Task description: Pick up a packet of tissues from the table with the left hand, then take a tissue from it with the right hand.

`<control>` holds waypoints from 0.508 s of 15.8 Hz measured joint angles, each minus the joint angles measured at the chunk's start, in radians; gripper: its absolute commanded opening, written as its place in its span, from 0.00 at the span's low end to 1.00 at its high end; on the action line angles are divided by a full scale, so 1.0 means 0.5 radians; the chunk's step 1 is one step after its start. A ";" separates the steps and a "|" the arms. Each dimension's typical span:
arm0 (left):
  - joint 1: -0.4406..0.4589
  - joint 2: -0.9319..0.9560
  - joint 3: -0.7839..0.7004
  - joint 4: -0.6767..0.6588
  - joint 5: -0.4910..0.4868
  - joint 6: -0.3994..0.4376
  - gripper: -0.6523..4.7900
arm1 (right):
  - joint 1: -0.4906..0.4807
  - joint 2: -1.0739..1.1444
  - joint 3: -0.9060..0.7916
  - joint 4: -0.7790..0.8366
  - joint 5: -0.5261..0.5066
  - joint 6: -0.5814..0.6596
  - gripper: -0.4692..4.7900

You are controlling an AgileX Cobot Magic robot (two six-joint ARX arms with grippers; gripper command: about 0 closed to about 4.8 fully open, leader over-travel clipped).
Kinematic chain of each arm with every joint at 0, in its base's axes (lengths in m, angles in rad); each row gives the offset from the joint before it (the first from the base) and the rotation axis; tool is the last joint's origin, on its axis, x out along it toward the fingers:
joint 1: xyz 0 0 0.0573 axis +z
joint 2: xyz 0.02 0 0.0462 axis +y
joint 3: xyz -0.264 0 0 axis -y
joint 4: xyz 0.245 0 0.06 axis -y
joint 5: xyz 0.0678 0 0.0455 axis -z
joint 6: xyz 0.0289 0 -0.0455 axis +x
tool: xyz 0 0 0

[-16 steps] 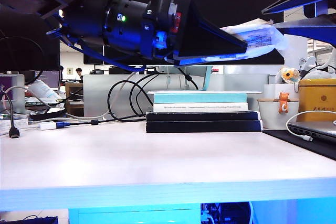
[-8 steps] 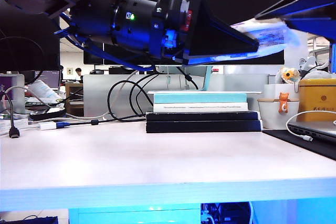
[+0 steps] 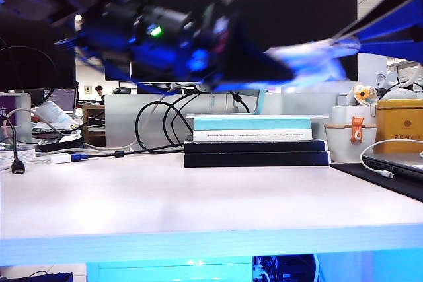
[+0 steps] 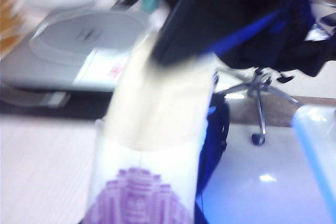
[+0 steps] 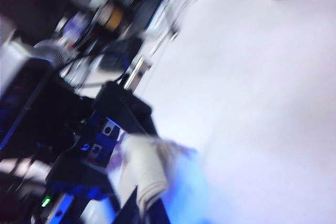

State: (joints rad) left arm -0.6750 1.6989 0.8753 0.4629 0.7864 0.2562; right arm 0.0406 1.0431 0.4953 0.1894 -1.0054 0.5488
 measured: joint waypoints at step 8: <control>0.272 0.000 -0.002 -0.442 -0.594 -0.012 0.31 | -0.031 0.274 0.001 0.200 0.514 -0.163 0.08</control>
State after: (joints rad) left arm -0.5392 1.6989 0.8742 0.2420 0.4896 0.2501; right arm 0.0254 1.1801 0.4957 0.2893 -0.7483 0.4675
